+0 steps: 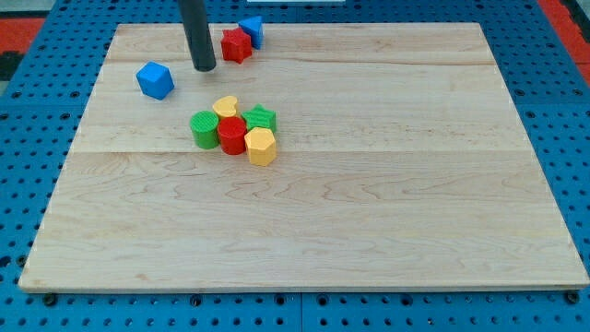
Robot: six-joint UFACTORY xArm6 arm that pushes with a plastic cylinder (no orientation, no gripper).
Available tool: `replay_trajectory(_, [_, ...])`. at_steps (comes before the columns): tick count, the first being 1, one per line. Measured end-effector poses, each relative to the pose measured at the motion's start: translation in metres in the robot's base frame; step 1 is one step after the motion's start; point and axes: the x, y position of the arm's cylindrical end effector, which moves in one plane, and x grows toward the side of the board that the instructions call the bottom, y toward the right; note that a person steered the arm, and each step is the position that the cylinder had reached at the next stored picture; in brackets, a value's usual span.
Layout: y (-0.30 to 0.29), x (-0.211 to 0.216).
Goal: Slide the blue cube closer to the green circle and yellow heart
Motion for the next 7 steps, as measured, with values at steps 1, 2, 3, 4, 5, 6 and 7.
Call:
replay_trajectory(1, [-0.015,0.009])
replay_trajectory(2, [-0.043,0.034])
replay_trajectory(3, [-0.081,0.036])
replay_trajectory(4, [-0.107,0.026])
replay_trajectory(5, [-0.144,0.063])
replay_trajectory(6, [-0.085,0.074])
replay_trajectory(7, [-0.078,0.057])
